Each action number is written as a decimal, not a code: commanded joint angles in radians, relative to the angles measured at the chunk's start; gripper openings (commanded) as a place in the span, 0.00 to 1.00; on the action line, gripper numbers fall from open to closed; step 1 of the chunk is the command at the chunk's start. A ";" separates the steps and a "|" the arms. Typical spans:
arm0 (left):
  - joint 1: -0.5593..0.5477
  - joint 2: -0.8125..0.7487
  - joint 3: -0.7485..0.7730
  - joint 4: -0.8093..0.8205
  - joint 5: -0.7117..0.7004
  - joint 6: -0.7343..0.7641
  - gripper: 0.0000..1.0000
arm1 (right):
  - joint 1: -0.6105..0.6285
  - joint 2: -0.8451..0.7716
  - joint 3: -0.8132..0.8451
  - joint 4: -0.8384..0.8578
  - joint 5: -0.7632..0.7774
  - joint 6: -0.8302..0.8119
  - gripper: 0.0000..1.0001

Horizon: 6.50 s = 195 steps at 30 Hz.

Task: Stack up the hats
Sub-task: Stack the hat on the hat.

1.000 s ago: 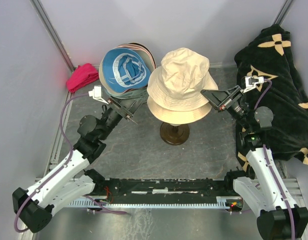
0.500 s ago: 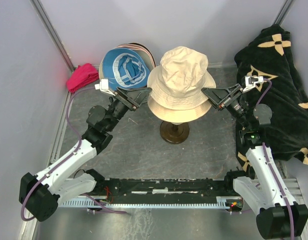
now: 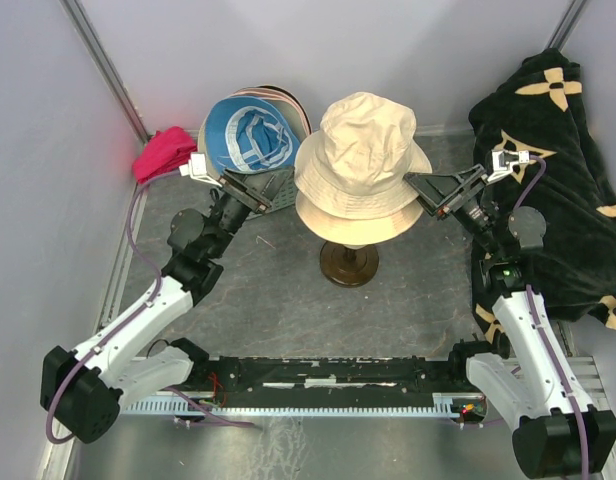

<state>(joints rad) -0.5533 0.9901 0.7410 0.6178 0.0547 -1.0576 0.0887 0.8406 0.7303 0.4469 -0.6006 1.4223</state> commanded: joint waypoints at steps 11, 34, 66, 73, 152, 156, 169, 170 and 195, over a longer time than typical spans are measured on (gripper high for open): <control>0.036 0.098 0.077 0.151 0.061 -0.041 0.69 | -0.008 -0.028 -0.007 0.024 0.047 0.012 0.56; 0.036 0.239 0.111 0.300 0.097 -0.110 0.66 | -0.036 0.007 -0.076 0.201 0.141 0.139 0.57; 0.036 0.276 0.087 0.346 0.157 -0.127 0.05 | -0.049 0.229 -0.094 0.569 0.180 0.368 0.02; 0.036 0.253 0.043 0.317 0.145 -0.128 0.03 | -0.051 0.206 -0.144 0.538 0.185 0.364 0.02; 0.010 0.322 -0.205 0.197 0.095 -0.076 0.03 | -0.089 0.157 -0.398 0.335 0.176 0.215 0.01; 0.010 0.332 -0.215 0.195 0.096 -0.073 0.03 | -0.089 0.157 -0.409 0.332 0.177 0.213 0.02; 0.010 0.326 -0.172 0.235 0.131 -0.070 0.08 | -0.094 0.170 -0.302 0.310 0.150 0.167 0.15; 0.010 0.325 -0.169 0.243 0.136 -0.074 0.10 | -0.093 0.174 -0.297 0.324 0.147 0.172 0.19; 0.024 -0.008 -0.194 -0.045 -0.081 -0.002 0.44 | -0.122 0.093 -0.287 0.258 0.204 0.170 0.48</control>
<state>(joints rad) -0.5381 1.0821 0.5594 0.6781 0.0883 -1.1347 -0.0204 0.9485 0.4347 0.7128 -0.4232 1.6070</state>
